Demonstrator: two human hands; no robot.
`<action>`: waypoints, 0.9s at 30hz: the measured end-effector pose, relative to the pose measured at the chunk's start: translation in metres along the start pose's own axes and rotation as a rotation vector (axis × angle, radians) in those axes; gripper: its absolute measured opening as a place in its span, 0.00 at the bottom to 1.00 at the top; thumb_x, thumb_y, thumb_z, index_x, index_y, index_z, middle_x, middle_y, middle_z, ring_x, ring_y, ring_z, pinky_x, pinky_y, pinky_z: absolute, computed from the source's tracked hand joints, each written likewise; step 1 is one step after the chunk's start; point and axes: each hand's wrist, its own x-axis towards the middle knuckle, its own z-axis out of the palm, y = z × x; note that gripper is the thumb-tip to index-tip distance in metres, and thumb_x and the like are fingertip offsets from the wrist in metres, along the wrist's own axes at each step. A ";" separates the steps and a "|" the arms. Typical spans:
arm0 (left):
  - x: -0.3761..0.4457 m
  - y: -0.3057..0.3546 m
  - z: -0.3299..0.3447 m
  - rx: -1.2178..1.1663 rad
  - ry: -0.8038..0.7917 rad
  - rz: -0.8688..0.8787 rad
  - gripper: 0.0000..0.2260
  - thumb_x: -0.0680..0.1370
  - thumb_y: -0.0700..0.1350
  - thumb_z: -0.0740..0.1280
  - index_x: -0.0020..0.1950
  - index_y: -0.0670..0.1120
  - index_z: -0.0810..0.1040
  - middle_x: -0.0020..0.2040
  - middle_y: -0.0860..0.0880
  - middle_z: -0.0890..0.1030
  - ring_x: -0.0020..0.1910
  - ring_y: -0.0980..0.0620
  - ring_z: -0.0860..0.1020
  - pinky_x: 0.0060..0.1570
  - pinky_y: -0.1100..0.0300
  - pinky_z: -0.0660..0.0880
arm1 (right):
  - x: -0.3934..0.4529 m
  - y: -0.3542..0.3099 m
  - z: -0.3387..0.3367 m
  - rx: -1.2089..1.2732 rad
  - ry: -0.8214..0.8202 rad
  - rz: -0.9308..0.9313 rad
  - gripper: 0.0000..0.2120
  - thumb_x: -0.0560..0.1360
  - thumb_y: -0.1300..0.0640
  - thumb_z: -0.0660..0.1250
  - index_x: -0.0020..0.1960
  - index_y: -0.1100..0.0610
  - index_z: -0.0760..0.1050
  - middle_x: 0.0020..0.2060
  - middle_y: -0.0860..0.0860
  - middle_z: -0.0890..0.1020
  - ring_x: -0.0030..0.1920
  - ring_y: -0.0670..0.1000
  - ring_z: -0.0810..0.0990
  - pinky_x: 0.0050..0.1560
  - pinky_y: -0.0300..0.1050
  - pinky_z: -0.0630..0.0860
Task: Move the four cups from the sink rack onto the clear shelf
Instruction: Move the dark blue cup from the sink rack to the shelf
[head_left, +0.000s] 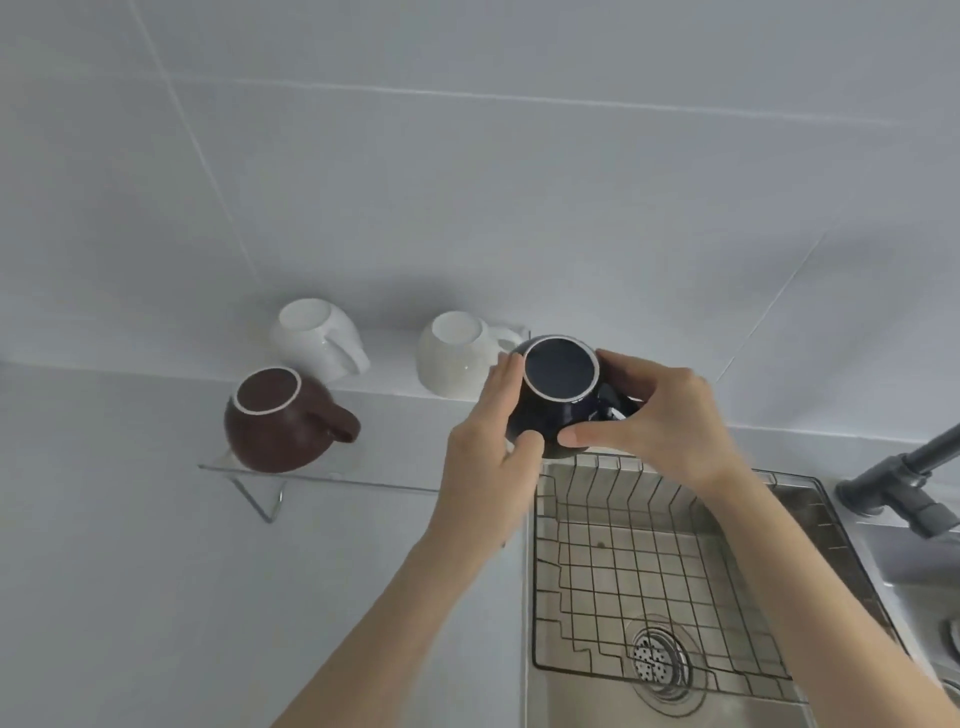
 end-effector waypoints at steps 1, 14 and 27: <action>-0.001 -0.003 -0.009 -0.011 0.027 -0.017 0.30 0.73 0.33 0.56 0.73 0.52 0.59 0.67 0.65 0.58 0.72 0.46 0.64 0.69 0.49 0.63 | 0.002 -0.006 0.009 0.007 -0.011 0.006 0.23 0.52 0.50 0.79 0.44 0.37 0.78 0.38 0.36 0.84 0.46 0.39 0.81 0.50 0.34 0.75; -0.001 -0.057 -0.071 -0.079 0.092 -0.240 0.29 0.72 0.30 0.54 0.71 0.49 0.64 0.68 0.34 0.65 0.69 0.37 0.61 0.68 0.43 0.59 | 0.015 -0.027 0.105 0.000 -0.101 0.130 0.27 0.52 0.47 0.79 0.49 0.52 0.79 0.43 0.49 0.86 0.47 0.53 0.82 0.52 0.53 0.78; 0.000 -0.083 -0.068 -0.213 0.100 -0.212 0.25 0.74 0.35 0.56 0.70 0.50 0.68 0.61 0.59 0.77 0.62 0.67 0.72 0.64 0.68 0.68 | 0.016 -0.022 0.103 0.078 -0.269 0.209 0.31 0.63 0.56 0.76 0.64 0.52 0.71 0.57 0.50 0.80 0.61 0.49 0.76 0.61 0.43 0.71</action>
